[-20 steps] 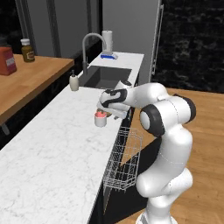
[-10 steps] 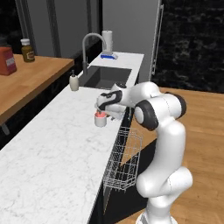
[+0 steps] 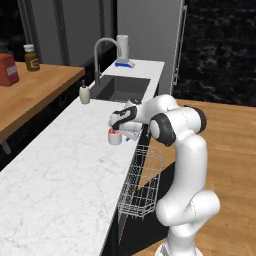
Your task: Pick up the cup and bowl from the counter, place them in the dishwasher, and close the dishwasher door.
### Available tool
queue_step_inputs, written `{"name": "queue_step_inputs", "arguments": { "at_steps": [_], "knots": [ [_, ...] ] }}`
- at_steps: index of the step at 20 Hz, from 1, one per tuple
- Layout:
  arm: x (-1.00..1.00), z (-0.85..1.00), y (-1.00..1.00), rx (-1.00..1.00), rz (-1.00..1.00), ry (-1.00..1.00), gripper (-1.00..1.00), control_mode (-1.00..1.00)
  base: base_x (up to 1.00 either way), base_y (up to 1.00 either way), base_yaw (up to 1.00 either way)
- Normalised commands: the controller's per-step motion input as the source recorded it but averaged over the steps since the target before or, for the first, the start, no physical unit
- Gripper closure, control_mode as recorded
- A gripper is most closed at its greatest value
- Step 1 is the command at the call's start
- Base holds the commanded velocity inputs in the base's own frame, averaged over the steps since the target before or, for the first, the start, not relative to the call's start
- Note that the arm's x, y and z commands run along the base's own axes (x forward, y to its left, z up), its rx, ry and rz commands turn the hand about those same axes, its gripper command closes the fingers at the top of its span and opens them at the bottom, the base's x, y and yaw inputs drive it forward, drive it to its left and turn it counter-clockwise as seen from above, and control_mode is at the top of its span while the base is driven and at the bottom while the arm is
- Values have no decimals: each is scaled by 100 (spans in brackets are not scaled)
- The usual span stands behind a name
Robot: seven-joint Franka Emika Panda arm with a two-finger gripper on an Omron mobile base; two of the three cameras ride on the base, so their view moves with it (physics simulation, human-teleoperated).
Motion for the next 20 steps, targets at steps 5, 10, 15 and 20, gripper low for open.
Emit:
{"name": "queue_step_inputs", "arguments": {
  "at_steps": [5, 10, 15, 20],
  "knots": [
    [3, -30, 0, 0, -5, 6, 100, -100, 0, 0, 0],
    [-19, -12, -8, 0, -7, 1, 100, -100, 0, 0, 0],
    [-65, -10, -47, 0, -14, 0, 100, -100, 0, 0, 0],
    [-99, -1, -82, 4, -18, 0, 100, -100, 0, 0, 0]
  ]
}}
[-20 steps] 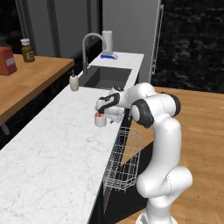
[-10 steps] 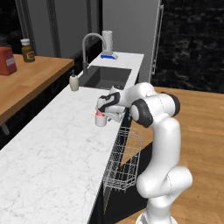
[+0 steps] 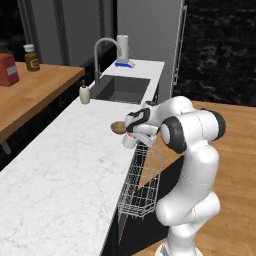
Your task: Pick up the cup and bowl from the counter, place them in the dishwasher, and close the dishwasher door.
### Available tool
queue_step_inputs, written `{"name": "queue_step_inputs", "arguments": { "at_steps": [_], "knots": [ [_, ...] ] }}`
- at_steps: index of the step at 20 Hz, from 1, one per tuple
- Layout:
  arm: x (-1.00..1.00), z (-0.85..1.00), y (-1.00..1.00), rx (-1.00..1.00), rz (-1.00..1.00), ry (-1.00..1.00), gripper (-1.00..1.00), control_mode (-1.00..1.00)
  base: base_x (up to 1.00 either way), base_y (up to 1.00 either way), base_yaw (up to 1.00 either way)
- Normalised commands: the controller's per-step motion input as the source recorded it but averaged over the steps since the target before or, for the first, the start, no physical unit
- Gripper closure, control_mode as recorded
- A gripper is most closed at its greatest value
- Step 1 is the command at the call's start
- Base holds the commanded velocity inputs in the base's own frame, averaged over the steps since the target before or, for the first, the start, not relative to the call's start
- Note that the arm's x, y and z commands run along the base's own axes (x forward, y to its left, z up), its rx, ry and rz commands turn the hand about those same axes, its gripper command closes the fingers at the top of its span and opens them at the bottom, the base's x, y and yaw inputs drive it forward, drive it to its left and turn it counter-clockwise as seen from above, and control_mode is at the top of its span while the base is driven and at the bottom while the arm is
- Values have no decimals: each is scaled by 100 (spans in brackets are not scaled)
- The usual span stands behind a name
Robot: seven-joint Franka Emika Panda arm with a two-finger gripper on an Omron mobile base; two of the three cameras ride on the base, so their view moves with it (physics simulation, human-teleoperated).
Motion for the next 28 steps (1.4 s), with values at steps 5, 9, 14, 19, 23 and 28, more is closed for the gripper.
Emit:
{"name": "queue_step_inputs", "arguments": {
  "at_steps": [5, 9, 14, 19, 23, 28],
  "knots": [
    [-100, 0, -100, 8, -16, 0, 100, -100, 0, 0, 0],
    [-66, -10, -100, 6, -14, 11, 100, -100, 0, 0, 0],
    [12, -47, -87, 14, -7, 20, 100, -100, 0, 0, 0],
    [57, -63, -49, 28, 0, 23, 100, -100, 0, 0, 0],
    [62, -49, -3, 33, 0, 13, 100, -100, 0, 0, 0],
    [63, -41, 5, 29, -1, 9, 100, -100, 0, 0, 0]
  ]
}}
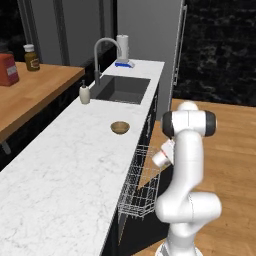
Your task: Pick up the cup and bowl from the counter, place them in the dishwasher, and close the dishwasher door.
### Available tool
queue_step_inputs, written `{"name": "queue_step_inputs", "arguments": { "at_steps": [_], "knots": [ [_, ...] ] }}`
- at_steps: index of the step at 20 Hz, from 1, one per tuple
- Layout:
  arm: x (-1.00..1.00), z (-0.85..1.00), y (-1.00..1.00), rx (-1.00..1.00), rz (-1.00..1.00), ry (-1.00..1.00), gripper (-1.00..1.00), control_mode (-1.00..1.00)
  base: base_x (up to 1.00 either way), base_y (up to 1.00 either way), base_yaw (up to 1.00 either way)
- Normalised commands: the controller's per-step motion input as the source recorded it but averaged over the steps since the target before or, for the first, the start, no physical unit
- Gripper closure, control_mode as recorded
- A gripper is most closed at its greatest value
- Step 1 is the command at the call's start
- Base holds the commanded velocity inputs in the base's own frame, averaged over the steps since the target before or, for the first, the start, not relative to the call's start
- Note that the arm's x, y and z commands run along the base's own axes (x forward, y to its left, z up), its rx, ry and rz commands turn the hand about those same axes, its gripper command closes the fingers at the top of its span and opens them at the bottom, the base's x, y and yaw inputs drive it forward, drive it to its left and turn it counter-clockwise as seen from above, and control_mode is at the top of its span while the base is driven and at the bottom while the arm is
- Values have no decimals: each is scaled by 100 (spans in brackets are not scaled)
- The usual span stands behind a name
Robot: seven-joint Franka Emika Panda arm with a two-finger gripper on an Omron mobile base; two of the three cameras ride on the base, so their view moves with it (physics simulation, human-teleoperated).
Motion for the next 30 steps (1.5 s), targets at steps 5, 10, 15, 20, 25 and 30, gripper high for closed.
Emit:
{"name": "queue_step_inputs", "arguments": {
  "at_steps": [5, 10, 15, 20, 25, 30],
  "knots": [
    [76, -66, 2, 16, -3, 22, 100, -100, 0, 0, 0],
    [71, -55, 11, 13, -2, 21, 100, -100, 0, 0, 0],
    [69, -50, 15, 10, -1, 26, 100, -100, 0, 0, 0],
    [79, -63, 20, 7, -1, 29, 100, -100, 0, 0, 0],
    [71, -51, 18, 6, -2, 24, 100, -100, 0, 0, 0],
    [50, -38, 3, 1, -5, 17, 100, -100, 0, 0, 0]
  ]
}}
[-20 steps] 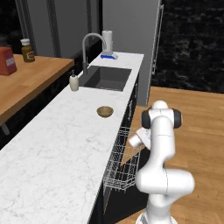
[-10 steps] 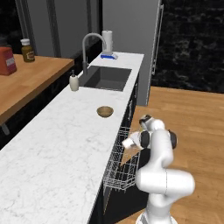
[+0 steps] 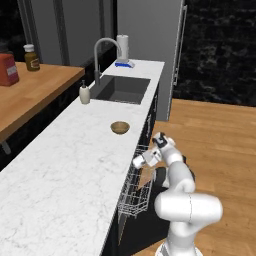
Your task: Pick up the cup and bowl from the counter, place them in the dishwasher, and close the dishwasher door.
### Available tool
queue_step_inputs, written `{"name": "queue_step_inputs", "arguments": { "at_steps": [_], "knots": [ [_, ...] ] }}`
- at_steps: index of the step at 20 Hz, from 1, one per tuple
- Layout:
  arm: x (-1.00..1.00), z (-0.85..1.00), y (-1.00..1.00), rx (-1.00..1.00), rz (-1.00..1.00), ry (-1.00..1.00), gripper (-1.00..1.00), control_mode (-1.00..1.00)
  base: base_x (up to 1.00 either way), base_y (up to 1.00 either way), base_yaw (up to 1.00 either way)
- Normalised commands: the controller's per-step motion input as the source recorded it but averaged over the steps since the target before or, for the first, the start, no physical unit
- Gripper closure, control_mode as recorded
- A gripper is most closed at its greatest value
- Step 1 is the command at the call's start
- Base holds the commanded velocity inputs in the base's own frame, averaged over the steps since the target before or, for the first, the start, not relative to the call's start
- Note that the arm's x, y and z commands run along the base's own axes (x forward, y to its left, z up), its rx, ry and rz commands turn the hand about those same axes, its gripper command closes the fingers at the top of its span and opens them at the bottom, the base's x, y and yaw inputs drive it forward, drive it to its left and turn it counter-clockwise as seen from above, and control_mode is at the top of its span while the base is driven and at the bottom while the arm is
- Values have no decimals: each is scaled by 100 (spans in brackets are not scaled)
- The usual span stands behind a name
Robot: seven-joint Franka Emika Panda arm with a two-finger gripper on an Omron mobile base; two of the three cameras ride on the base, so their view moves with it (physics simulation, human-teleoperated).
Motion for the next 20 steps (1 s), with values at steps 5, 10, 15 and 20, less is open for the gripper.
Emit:
{"name": "queue_step_inputs", "arguments": {
  "at_steps": [5, 10, 15, 20],
  "knots": [
    [15, -25, 0, 0, -10, 14, -100, -100, 0, 0, 0],
    [0, -7, -11, 0, -12, 11, -100, -100, 0, 0, 0],
    [-16, 2, -43, 0, -11, 5, -100, -100, 0, 0, 0],
    [-21, 1, -58, 0, -11, 8, -100, -100, 0, 0, 0]
  ]
}}
